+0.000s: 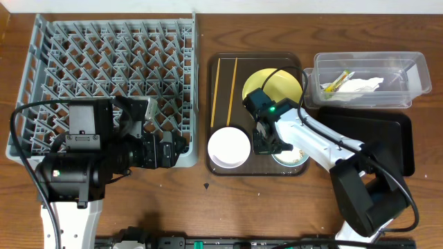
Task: Sort waste into correct bins and load items into the dishwasher
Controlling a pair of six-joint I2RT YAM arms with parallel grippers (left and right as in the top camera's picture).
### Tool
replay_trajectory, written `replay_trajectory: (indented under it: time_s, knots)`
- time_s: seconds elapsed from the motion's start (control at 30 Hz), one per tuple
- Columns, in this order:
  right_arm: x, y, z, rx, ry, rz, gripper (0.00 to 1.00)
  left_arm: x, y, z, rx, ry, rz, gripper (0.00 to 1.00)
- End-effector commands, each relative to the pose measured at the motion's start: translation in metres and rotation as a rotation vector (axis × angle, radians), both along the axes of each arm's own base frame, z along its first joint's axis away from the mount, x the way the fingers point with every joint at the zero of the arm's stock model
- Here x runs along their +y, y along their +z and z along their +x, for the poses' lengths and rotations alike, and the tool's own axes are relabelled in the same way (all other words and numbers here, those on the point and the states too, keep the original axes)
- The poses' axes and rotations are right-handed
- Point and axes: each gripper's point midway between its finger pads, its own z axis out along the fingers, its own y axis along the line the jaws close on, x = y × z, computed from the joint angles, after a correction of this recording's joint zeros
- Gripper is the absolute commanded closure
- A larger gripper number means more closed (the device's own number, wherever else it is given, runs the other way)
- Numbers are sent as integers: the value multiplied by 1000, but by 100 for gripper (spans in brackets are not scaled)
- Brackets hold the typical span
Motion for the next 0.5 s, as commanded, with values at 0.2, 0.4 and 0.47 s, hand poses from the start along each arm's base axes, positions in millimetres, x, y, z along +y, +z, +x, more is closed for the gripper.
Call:
replay_trajectory:
  time_s: [0.2, 0.4, 0.47]
  knots:
    - [27, 63, -3, -24, 87, 338, 99, 0, 3, 1, -14, -8, 9, 2]
    - [-7, 137, 9, -148, 10, 566, 99, 0, 3, 1, -14, -8, 9, 2]
    - [-31, 150, 11, -178, -22, 596, 99, 0, 3, 1, -14, -8, 9, 2]
